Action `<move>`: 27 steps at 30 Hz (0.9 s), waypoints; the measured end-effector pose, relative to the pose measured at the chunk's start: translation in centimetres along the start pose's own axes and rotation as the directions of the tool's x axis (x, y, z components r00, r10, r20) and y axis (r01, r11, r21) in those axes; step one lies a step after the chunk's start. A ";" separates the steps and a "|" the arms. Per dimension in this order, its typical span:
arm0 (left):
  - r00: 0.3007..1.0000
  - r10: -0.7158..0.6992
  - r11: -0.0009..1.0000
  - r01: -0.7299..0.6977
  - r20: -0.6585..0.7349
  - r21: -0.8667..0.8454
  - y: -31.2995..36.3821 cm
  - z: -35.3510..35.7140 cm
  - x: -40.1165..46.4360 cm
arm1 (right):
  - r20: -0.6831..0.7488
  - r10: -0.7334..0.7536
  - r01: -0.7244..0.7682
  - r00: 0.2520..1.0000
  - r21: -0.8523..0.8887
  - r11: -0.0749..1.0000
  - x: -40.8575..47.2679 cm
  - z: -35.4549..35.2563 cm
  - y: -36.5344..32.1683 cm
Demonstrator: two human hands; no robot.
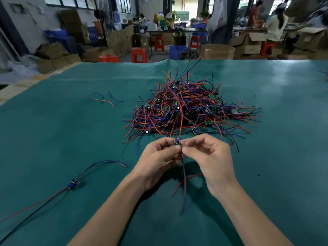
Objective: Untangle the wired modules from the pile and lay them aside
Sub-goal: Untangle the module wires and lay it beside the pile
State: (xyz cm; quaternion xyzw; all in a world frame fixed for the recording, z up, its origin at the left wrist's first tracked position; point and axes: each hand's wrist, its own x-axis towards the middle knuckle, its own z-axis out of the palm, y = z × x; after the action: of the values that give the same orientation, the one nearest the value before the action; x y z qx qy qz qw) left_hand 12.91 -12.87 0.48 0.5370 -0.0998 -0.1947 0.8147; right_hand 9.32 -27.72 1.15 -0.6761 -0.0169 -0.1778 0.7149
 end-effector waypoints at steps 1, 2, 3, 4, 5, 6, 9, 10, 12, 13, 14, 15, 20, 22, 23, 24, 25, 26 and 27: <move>1.000 -0.005 1.000 0.005 0.010 -0.006 -0.1 0.0 0.1 | -0.039 0.003 -0.005 0.999 -0.052 0.999 0.1 -0.3 0.1; 1.000 -0.007 1.000 0.007 0.017 -0.019 -0.1 0.0 0.1 | -0.065 0.001 -0.008 0.998 -0.112 0.994 0.2 -0.6 0.2; 1.000 -0.001 1.000 0.002 0.024 -0.029 -0.2 0.1 0.2 | -0.067 0.001 -0.012 0.998 -0.156 0.988 0.3 -0.8 0.3; 1.000 0.005 0.999 -0.004 0.028 -0.032 -0.2 0.1 0.2 | -0.054 0.011 -0.020 0.999 -0.169 0.985 0.3 -1.0 0.4; 0.999 0.012 1.000 -0.011 0.031 -0.026 -0.2 0.2 0.1 | -0.037 0.031 -0.036 0.999 -0.151 0.988 0.3 -1.0 0.4; 0.999 0.022 1.000 -0.021 0.029 -0.016 -0.2 0.3 0.1 | -0.025 0.055 -0.058 0.998 -0.109 0.992 0.3 -1.0 0.3; 0.999 0.032 0.999 -0.032 0.024 0.027 -0.2 0.4 0.1 | -0.004 0.090 -0.089 0.996 0.060 0.994 0.5 -0.9 0.5; 0.999 0.021 0.999 -0.022 0.026 0.050 -0.3 0.5 0.0 | -0.013 0.088 -0.087 0.996 0.100 0.991 0.6 -1.0 0.5; 0.999 -0.008 0.994 0.004 0.036 0.109 -0.4 0.5 0.0 | -0.033 0.105 -0.099 0.994 0.153 0.983 1.0 -1.3 0.6; 0.999 -0.024 0.991 0.017 0.045 0.134 -0.4 0.5 0.0 | -0.036 0.122 -0.114 0.992 0.169 0.979 1.1 -1.5 0.7; 0.998 -0.034 0.987 0.025 0.057 0.157 -0.3 0.4 -0.1 | -0.037 0.133 -0.124 0.990 0.181 0.976 1.3 -1.6 0.7; 0.997 -0.043 0.984 0.030 0.070 0.177 -0.3 0.4 -0.1 | -0.040 0.133 -0.123 0.990 0.186 0.975 1.4 -1.6 0.7; 0.995 -0.043 0.974 0.022 0.092 0.224 -0.3 0.5 -0.2 | -0.095 0.097 -0.091 0.991 0.065 0.994 1.4 -1.6 0.9; 0.996 -0.041 0.979 0.024 0.083 0.203 -0.4 0.5 -0.2 | -0.089 0.096 -0.099 0.991 -0.024 0.995 1.4 -1.6 0.7; 0.996 -0.036 0.980 0.020 0.079 0.200 -0.5 0.5 -0.1 | -0.062 0.125 -0.126 0.990 -0.010 0.992 1.4 -1.6 0.7; 0.996 -0.031 0.978 0.015 0.078 0.207 -0.5 0.5 -0.1 | -0.027 0.165 -0.164 0.986 0.026 0.986 1.4 -1.6 0.6; 0.997 -0.027 0.976 0.009 0.078 0.219 -0.6 0.5 -0.1 | 0.003 0.201 -0.201 0.980 0.057 0.978 1.3 -1.6 0.6; 0.997 -0.024 0.973 0.005 0.079 0.232 -0.6 0.5 -0.1 | 0.018 0.213 -0.214 0.977 0.071 0.974 1.4 -1.7 0.6; 0.996 -0.026 0.969 0.005 0.082 0.247 -0.5 0.6 -0.1 | 0.007 0.194 -0.194 0.981 0.055 0.980 1.4 -1.8 0.5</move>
State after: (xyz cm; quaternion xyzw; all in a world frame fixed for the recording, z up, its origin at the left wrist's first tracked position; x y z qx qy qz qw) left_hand 12.48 -13.48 0.24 0.6261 -0.1536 -0.2097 0.7351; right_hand 10.42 -29.74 0.88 -0.6547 0.0437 -0.1063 0.7471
